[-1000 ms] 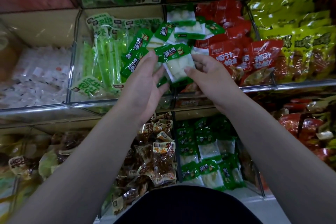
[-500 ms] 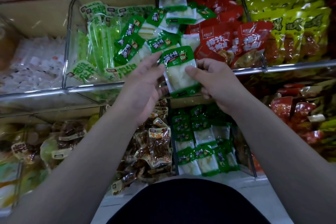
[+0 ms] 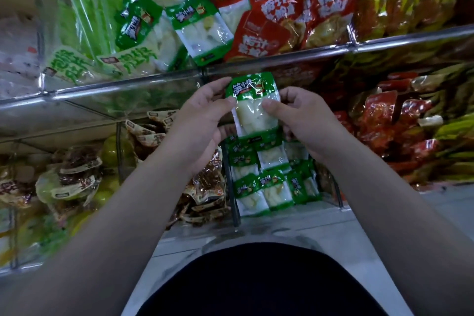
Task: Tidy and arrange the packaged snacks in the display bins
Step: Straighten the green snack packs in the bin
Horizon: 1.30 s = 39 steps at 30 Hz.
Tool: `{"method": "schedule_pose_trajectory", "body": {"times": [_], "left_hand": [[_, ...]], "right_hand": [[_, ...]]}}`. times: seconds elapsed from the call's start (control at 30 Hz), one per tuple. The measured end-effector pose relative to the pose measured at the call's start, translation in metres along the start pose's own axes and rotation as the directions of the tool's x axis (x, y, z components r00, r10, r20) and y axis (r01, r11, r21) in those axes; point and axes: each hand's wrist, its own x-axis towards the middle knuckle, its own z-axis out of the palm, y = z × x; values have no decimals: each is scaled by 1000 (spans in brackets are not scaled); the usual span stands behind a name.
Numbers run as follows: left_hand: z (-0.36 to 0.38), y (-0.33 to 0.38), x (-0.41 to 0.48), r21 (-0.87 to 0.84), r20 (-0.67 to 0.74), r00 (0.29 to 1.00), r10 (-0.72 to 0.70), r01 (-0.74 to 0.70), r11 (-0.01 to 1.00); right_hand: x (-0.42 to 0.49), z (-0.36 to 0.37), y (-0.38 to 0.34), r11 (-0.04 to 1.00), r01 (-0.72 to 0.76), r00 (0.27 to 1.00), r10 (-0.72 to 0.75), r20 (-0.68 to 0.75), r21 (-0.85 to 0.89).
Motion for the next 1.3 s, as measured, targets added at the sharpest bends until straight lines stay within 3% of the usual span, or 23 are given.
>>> {"method": "schedule_pose_trajectory", "body": {"times": [0.53, 0.87, 1.13, 1.3], "left_hand": [[15, -86, 7, 75, -70, 972, -222, 227, 971], [13, -148, 21, 140, -144, 933, -330, 349, 926], [15, -188, 23, 345, -163, 930, -331, 368, 864], [18, -201, 19, 387, -169, 919, -355, 393, 834]], "right_hand": [[-10, -24, 88, 980, -178, 983, 174, -55, -85], [0, -29, 149, 927, -255, 964, 266, 2, -275], [6, -24, 194, 882, -265, 950, 308, 54, -389], [5, -23, 209, 831, -253, 943, 326, 66, -494]]}}
